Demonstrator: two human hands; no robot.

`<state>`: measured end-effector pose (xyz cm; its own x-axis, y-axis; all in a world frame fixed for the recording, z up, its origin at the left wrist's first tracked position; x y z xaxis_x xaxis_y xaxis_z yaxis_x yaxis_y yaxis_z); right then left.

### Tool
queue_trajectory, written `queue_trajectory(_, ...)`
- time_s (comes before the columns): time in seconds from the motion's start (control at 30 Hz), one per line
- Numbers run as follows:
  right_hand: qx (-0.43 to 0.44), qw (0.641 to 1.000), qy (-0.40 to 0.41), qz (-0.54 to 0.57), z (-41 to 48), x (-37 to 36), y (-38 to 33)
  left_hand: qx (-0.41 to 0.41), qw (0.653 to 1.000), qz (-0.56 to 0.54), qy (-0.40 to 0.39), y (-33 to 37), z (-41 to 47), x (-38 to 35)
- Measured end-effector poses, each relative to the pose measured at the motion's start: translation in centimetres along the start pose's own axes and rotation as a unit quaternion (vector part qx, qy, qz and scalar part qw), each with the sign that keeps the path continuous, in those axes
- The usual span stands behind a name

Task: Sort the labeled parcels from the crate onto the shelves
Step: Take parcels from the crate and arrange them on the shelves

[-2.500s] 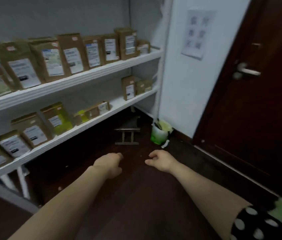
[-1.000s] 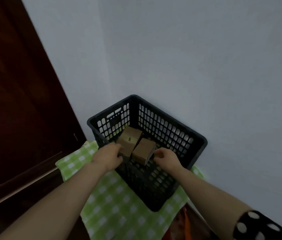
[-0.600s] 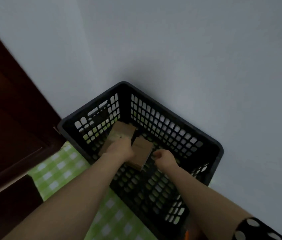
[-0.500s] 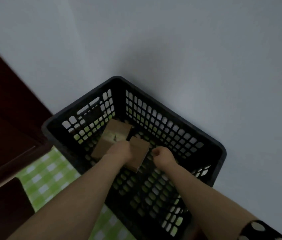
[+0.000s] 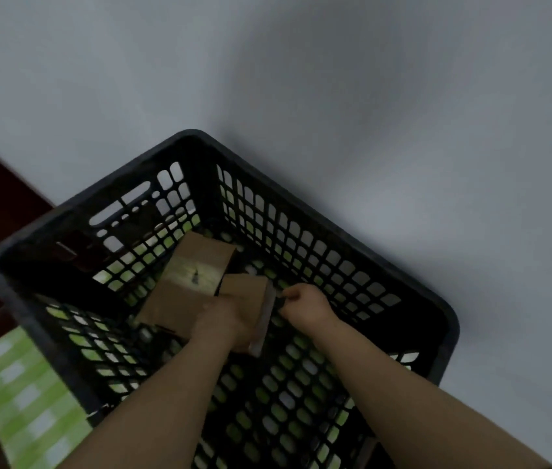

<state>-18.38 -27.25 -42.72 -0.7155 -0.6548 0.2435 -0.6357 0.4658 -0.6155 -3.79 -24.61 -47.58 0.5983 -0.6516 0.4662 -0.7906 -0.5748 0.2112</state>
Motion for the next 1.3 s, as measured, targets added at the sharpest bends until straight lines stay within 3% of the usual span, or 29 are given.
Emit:
queue_trajectory(0.07,0.01,0.999,0.01,0.051,-1.2,0.2,-0.6,-0.052,0.989,-0.135,-0.003,0.1,-2.0,1.8)
queue_trajectory(0.17,0.034,0.984,0.04,0.17,-3.6,0.3,-1.9,-0.135,0.947,-0.286,-0.057,0.1,-7.3,5.1)
queue_trajectory(0.3,0.11,0.94,-0.045,0.319,-8.0,-1.3,-4.6,-0.227,0.895,-0.367,-0.112,-2.5,-15.1,7.8)
queue_trajectory(0.47,0.209,0.906,-0.185,0.317,-15.1,-6.9,-8.6,-0.298,0.839,-0.447,-0.086,-9.0,-24.0,8.1)
queue_trajectory(0.57,0.253,0.892,-0.227,0.297,-19.2,-11.9,-10.5,-0.326,0.806,-0.489,-0.074,-13.6,-29.3,7.5)
queue_trajectory(0.7,0.267,0.89,-0.23,0.288,-24.0,-19.2,-12.4,-0.313,0.824,-0.471,-0.036,-20.6,-35.1,6.2)
queue_trajectory(0.8,0.252,0.907,-0.252,0.223,-26.7,-24.1,-13.2,-0.298,0.834,-0.465,0.003,-25.6,-39.0,5.3)
queue_trajectory(0.93,0.279,0.913,-0.245,0.167,-29.6,-26.8,-15.7,-0.261,0.859,-0.436,0.072,-31.8,-44.3,5.9)
queue_trajectory(1.07,0.327,0.912,-0.245,-0.025,-32.5,-28.9,-19.0,-0.211,0.909,-0.337,0.124,-35.6,-49.9,5.8)
queue_trajectory(1.17,0.318,0.882,-0.305,-0.167,-35.7,-31.5,-20.5,-0.197,0.917,-0.31,0.153,-36.2,-53.4,5.5)
queue_trajectory(1.23,0.299,0.866,-0.355,-0.187,-37.3,-32.9,-20.8,-0.199,0.917,-0.299,0.176,-36.5,-55.0,5.5)
queue_trajectory(1.3,0.304,0.857,-0.381,-0.169,-37.9,-33.6,-20.8,-0.227,0.881,-0.345,0.229,-36.9,-56.2,5.8)
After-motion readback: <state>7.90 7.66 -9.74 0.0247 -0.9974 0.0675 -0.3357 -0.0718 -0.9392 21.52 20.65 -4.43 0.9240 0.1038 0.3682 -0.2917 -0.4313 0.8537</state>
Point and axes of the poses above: each hand's wrist, its own z-axis towards the middle knuckle, its own x-axis out of the back of the hand, y = z × x, the point moved 3 cm from there along z, towards the middle knuckle, and after that the axes turned 13 degrees about -y, right-handed, at the moved point
